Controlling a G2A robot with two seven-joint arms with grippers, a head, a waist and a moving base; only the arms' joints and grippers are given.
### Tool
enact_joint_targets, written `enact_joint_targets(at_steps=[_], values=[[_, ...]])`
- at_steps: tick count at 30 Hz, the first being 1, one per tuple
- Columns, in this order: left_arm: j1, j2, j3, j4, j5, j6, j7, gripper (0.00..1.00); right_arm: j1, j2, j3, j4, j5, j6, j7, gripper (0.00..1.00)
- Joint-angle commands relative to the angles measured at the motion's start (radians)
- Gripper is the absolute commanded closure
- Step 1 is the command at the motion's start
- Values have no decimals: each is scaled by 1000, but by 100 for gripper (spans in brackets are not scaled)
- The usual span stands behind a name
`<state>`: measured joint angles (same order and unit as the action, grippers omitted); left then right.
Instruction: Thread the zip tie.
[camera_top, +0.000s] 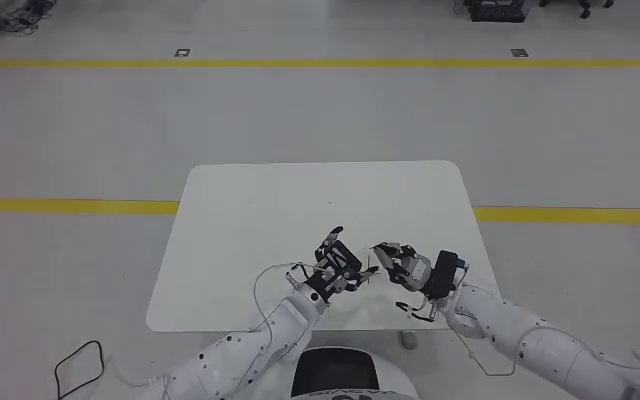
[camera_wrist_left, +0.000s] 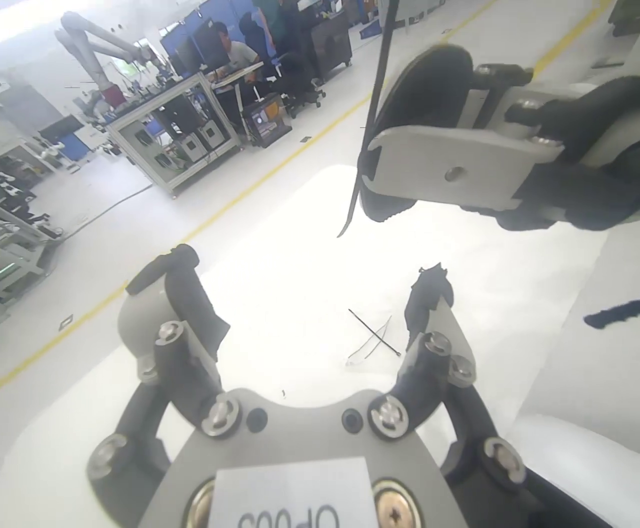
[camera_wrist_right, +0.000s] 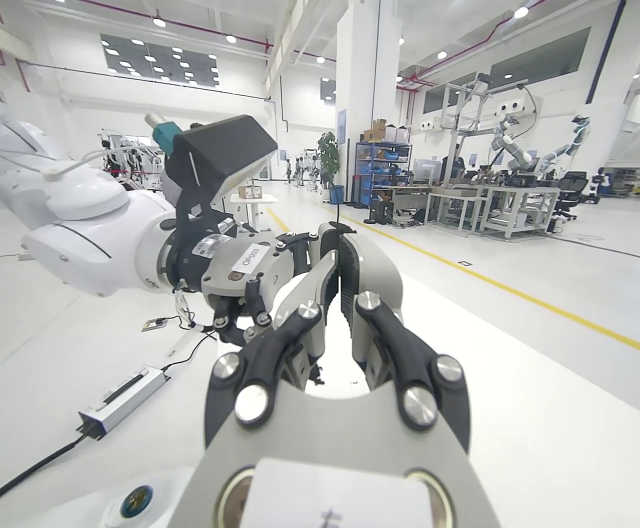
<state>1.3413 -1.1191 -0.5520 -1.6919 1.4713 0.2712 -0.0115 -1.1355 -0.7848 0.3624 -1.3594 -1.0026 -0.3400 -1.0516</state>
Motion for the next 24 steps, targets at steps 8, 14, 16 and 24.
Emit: enact_joint_targets(at_steps=[8, 14, 16, 24], values=[[3, -2, -3, 8, 22, 4, 8, 0, -16, -5, 22, -18, 33, 7, 42, 100], [12, -13, 4, 20, 96, 53, 2, 0, -44, -15, 67, -30, 69, 0, 88, 100], [12, -18, 7, 22, 99, 52, 3, 0, -51, -18, 77, -34, 67, 0, 95, 100], [11, -18, 5, 24, 97, 38, 9, 0, -51, -18, 77, -34, 67, 0, 95, 100]])
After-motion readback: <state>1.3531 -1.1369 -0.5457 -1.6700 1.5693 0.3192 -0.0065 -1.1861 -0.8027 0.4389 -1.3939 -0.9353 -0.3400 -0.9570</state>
